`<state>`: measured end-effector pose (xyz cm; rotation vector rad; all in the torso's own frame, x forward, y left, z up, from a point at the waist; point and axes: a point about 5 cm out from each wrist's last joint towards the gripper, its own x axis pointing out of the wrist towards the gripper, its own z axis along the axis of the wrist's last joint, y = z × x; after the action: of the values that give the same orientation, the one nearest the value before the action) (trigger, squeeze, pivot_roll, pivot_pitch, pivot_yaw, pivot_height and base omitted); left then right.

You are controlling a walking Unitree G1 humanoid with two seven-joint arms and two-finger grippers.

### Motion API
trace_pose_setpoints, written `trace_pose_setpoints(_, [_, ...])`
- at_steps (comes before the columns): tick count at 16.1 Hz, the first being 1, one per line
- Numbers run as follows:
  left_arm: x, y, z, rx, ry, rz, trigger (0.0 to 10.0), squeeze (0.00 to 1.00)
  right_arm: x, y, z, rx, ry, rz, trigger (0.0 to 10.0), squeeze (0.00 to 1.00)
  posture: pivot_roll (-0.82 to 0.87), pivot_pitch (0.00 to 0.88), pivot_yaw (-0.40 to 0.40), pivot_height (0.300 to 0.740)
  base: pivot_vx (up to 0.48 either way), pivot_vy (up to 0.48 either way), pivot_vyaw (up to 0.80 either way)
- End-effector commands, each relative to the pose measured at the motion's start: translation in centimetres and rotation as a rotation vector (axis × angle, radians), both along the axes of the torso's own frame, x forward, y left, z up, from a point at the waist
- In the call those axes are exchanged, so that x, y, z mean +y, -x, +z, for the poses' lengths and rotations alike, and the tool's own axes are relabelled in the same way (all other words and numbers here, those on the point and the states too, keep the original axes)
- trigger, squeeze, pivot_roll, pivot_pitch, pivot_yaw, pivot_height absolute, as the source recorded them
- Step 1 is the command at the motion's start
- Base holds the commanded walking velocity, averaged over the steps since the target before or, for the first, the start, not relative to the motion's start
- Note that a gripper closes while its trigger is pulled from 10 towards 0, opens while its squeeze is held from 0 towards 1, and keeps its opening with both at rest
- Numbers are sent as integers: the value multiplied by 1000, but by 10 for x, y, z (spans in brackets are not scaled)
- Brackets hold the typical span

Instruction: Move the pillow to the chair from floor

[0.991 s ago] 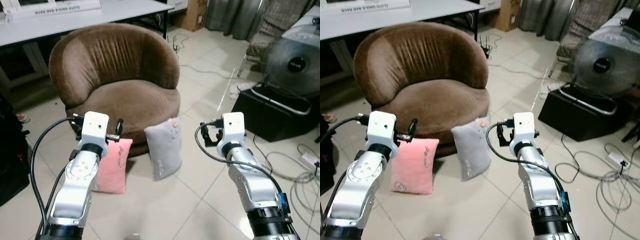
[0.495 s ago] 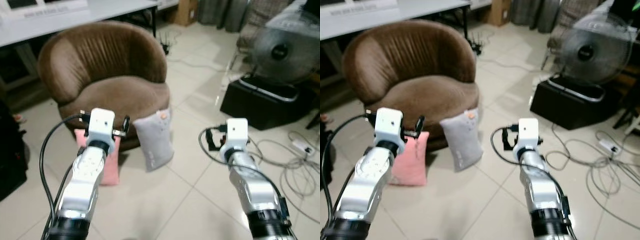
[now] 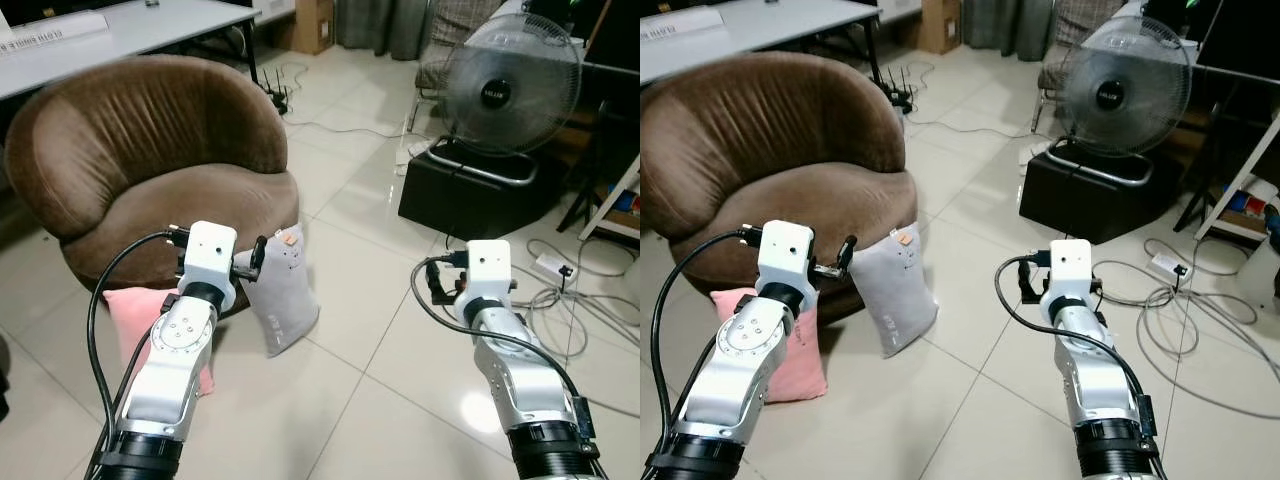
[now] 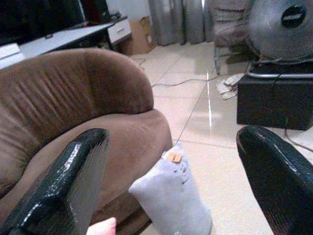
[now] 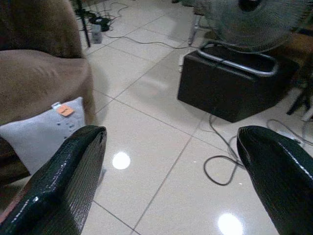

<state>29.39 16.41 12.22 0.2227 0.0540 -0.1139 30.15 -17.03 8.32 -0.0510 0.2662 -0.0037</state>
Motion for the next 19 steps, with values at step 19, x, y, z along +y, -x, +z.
trace_pose_setpoints(19, [15,4,-6,27,-33,17,10000,0,7,-8,-1,7,-29,28,10000,0,74,0,25,740,347,0,-162])
